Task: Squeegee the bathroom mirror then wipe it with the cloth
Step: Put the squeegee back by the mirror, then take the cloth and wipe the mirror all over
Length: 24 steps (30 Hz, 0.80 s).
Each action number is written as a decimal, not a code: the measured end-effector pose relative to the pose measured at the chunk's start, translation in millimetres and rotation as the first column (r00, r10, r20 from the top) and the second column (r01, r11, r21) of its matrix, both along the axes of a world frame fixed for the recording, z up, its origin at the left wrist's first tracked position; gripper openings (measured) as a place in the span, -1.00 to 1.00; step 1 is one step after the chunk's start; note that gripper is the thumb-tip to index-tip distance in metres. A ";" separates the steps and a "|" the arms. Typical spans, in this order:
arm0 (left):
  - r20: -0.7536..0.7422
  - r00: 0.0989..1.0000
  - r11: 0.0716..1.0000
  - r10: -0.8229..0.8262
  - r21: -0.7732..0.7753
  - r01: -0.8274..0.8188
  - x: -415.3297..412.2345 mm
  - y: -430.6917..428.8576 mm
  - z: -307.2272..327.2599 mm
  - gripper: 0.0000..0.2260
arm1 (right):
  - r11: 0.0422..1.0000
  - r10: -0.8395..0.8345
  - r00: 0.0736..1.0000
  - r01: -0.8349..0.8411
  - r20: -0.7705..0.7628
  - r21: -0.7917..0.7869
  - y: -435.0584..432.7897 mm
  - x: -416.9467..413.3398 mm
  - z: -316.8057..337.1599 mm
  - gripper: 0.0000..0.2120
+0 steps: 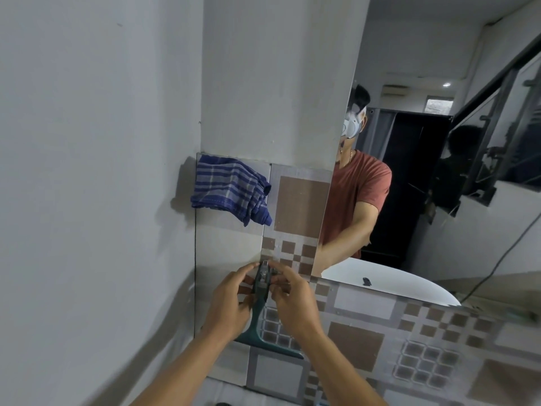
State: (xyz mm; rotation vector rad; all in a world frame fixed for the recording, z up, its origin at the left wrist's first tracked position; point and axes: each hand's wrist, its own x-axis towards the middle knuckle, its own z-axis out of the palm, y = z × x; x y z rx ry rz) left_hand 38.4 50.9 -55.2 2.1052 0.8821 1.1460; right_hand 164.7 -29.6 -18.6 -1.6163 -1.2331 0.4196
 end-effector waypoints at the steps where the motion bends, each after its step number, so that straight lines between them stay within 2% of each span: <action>1: -0.003 1.000 1.000 0.002 -0.006 -0.002 -1.7 0.0 -0.4 -0.41 | 1.000 0.004 1.000 -0.004 0.025 -0.018 -2.8 -0.4 2.7 -0.49; 7: -0.026 1.000 0.999 0.001 -0.053 -0.003 -16.5 -6.1 16.6 -0.52 | 0.998 -0.012 0.987 0.021 0.159 -0.058 -15.6 -5.9 29.7 -0.59; 10: -0.004 0.997 0.994 0.084 0.070 -0.083 -30.0 -14.3 46.8 -0.62 | 0.997 -0.081 0.979 0.076 0.189 0.033 -22.0 -12.4 52.1 -0.69; 12: 0.045 0.990 0.968 0.130 0.209 -0.137 -41.0 -23.8 74.0 -0.72 | 0.981 -0.157 0.956 0.123 0.249 0.149 -23.1 -17.1 72.7 -0.75; 15: 0.172 0.967 0.848 0.190 0.468 -0.250 -54.5 -38.6 118.1 -0.85 | 0.936 -0.247 0.919 0.144 0.306 0.321 -19.7 -24.5 106.7 -0.76; 18: 0.284 0.926 0.699 0.248 0.610 -0.374 -60.2 -40.9 161.7 -0.90 | 0.914 -0.272 0.894 0.125 0.355 0.387 -12.7 -31.3 142.3 -0.73; 21: 0.226 0.897 0.640 0.380 0.636 -0.431 -60.8 -27.8 195.9 -0.85 | 0.946 -0.206 0.880 0.068 0.427 0.317 0.2 -35.0 169.0 -0.68; 24: 0.050 0.881 0.679 0.470 0.618 -0.397 -57.3 -10.6 217.5 -0.76 | 0.982 -0.119 0.871 0.031 0.477 0.188 12.5 -38.2 182.5 -0.64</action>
